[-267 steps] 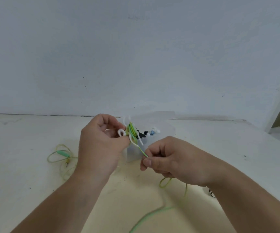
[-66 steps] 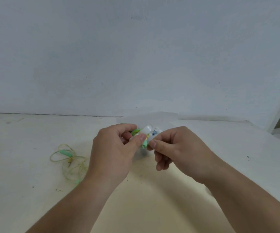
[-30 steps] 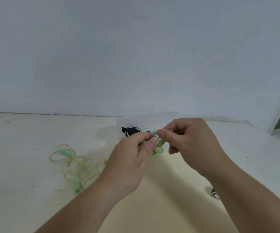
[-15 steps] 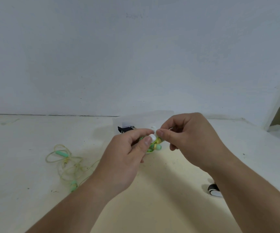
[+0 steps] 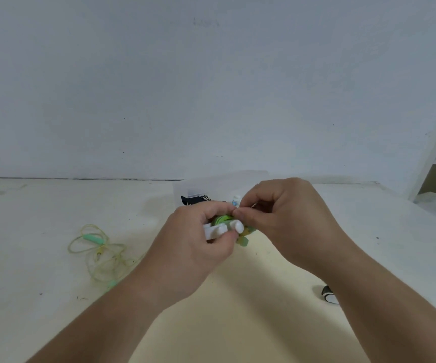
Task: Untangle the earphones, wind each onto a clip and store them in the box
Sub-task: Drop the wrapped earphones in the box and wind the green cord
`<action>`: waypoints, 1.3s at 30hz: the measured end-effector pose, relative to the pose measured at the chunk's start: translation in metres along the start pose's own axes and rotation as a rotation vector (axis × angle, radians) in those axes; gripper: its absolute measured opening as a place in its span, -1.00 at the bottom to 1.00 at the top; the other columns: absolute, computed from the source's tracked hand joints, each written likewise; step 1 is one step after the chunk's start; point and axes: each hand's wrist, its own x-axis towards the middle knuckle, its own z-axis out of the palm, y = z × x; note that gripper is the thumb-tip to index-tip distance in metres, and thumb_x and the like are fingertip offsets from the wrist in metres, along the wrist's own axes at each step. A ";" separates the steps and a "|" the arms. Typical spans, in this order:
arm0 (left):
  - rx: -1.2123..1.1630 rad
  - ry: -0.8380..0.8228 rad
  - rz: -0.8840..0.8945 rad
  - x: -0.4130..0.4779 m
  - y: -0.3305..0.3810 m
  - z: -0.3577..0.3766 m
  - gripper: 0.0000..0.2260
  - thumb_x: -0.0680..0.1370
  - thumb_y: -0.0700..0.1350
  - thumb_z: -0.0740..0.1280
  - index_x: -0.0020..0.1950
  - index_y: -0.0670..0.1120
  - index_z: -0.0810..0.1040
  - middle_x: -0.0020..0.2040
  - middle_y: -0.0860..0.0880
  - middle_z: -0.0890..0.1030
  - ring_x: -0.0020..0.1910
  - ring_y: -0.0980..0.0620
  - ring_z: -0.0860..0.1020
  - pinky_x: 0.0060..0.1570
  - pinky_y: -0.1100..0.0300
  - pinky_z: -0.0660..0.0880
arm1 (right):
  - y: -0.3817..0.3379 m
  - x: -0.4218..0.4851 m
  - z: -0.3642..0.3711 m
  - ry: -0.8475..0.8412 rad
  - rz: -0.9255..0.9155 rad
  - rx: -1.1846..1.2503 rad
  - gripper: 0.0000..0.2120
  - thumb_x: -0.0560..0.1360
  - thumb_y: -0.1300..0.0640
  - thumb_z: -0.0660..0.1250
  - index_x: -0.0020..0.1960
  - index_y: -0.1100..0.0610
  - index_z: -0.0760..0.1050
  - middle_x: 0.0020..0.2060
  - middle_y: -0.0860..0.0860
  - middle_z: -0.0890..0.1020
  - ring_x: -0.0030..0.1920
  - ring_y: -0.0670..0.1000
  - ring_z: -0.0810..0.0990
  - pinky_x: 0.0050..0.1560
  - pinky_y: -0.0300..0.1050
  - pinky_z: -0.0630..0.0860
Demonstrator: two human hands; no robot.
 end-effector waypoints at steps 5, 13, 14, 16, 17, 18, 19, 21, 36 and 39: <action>0.018 -0.013 -0.015 -0.001 0.001 0.003 -0.84 0.53 -0.18 0.37 -0.03 0.08 0.65 -0.23 0.18 0.68 -0.31 0.25 0.58 -0.32 0.36 0.46 | 0.001 0.001 0.002 0.003 0.041 0.085 -0.81 0.47 0.10 0.49 -0.32 0.06 0.65 -0.59 -0.12 0.49 -0.59 -0.12 0.32 -0.55 -0.35 0.20; 0.185 0.107 -0.023 -0.003 -0.004 0.014 -0.87 0.49 -0.07 0.40 -0.17 0.18 0.64 -0.40 0.17 0.57 -0.50 0.17 0.38 -0.49 0.32 0.32 | -0.002 -0.002 0.011 0.008 -0.112 -0.023 -0.86 0.45 0.15 0.49 -0.28 0.00 0.69 -0.37 -0.13 0.61 -0.28 -0.14 0.57 -0.32 -0.37 0.38; 0.190 0.143 -0.032 -0.003 -0.004 0.014 -0.86 0.48 -0.07 0.42 -0.24 0.16 0.62 -0.45 0.15 0.52 -0.51 0.16 0.36 -0.51 0.34 0.29 | -0.003 -0.002 0.012 -0.004 -0.150 -0.075 -0.87 0.47 0.14 0.48 -0.24 -0.02 0.71 -0.34 -0.13 0.61 -0.19 -0.12 0.56 -0.26 -0.37 0.38; 0.158 0.186 -0.052 -0.003 -0.006 0.014 -0.80 0.48 -0.09 0.42 -0.32 0.14 0.56 -0.49 0.15 0.47 -0.52 0.16 0.34 -0.50 0.34 0.27 | -0.003 -0.003 0.015 -0.030 -0.212 -0.179 -0.85 0.52 0.13 0.42 -0.14 -0.06 0.72 -0.28 -0.15 0.61 -0.09 -0.12 0.49 -0.17 -0.37 0.33; 0.112 0.197 -0.058 -0.002 -0.006 0.014 -0.82 0.48 -0.10 0.42 -0.29 0.13 0.58 -0.45 0.16 0.51 -0.50 0.17 0.38 -0.48 0.30 0.32 | -0.003 -0.003 0.016 -0.029 -0.248 -0.223 -0.83 0.55 0.13 0.37 -0.08 -0.07 0.72 -0.25 -0.16 0.60 -0.08 -0.12 0.47 -0.15 -0.37 0.32; 0.064 0.210 -0.063 -0.002 -0.007 0.013 -0.86 0.48 -0.11 0.42 -0.22 0.13 0.61 -0.39 0.15 0.57 -0.46 0.15 0.44 -0.44 0.22 0.40 | -0.003 -0.004 0.016 -0.008 -0.291 -0.257 -0.80 0.57 0.12 0.33 -0.05 -0.09 0.71 -0.25 -0.17 0.60 -0.09 -0.12 0.46 -0.14 -0.37 0.32; 0.025 0.228 -0.068 -0.001 -0.007 0.012 -0.86 0.48 -0.12 0.43 -0.15 0.15 0.65 -0.33 0.12 0.62 -0.41 0.11 0.51 -0.38 0.11 0.51 | -0.002 -0.003 0.016 0.036 -0.338 -0.279 -0.79 0.55 0.12 0.31 -0.04 -0.10 0.71 -0.25 -0.18 0.60 -0.10 -0.12 0.46 -0.13 -0.36 0.34; -0.037 0.276 -0.084 -0.001 -0.005 0.014 -0.83 0.49 -0.13 0.46 -0.09 0.17 0.68 -0.25 0.07 0.67 -0.30 0.02 0.61 -0.22 -0.06 0.62 | -0.002 -0.004 0.016 0.160 -0.397 -0.288 -0.81 0.48 0.13 0.34 -0.09 -0.09 0.70 -0.30 -0.25 0.59 -0.13 -0.11 0.48 -0.15 -0.41 0.36; -0.650 0.295 -0.199 0.000 0.006 0.006 -0.74 0.34 -0.25 0.36 0.01 -0.19 0.57 -0.10 -0.25 0.66 -0.15 -0.14 0.64 -0.09 -0.02 0.64 | -0.009 -0.009 0.023 0.166 -0.158 0.134 -0.77 0.42 0.23 0.52 -0.20 -0.11 0.70 -0.13 -0.14 0.53 -0.03 -0.13 0.56 -0.17 -0.44 0.37; -0.753 0.274 -0.238 0.000 0.009 0.003 -0.91 0.47 -0.28 0.37 -0.04 -0.19 0.59 -0.06 -0.32 0.64 -0.17 -0.14 0.63 -0.16 0.04 0.60 | -0.012 -0.008 0.024 0.131 -0.141 0.175 -0.78 0.45 0.22 0.50 -0.19 -0.12 0.71 -0.04 -0.15 0.56 0.03 -0.15 0.60 -0.08 -0.37 0.47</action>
